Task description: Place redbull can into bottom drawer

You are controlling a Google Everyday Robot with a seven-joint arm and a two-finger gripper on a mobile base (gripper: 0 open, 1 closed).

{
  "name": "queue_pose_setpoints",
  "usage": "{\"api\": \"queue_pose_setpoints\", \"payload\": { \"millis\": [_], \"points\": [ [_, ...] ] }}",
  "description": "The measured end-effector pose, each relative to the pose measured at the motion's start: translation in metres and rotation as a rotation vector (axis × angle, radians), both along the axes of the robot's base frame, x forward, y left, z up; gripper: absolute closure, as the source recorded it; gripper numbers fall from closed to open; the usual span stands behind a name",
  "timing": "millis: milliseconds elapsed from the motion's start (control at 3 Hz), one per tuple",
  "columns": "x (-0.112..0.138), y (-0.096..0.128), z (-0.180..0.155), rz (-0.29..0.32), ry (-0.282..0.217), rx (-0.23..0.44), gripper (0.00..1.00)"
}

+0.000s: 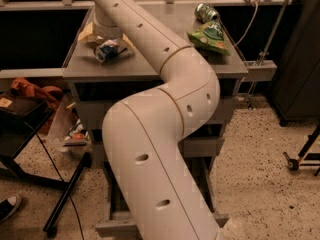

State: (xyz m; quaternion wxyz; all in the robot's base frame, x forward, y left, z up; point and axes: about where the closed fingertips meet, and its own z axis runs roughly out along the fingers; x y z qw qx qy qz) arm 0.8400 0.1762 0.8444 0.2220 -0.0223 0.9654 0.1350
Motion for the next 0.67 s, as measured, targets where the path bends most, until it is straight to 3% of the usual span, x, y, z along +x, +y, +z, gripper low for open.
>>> {"api": "queue_pose_setpoints", "payload": {
  "millis": [667],
  "points": [
    [0.0061, 0.0078, 0.0040, -0.032, -0.019, -0.072, 0.42]
  ]
}}
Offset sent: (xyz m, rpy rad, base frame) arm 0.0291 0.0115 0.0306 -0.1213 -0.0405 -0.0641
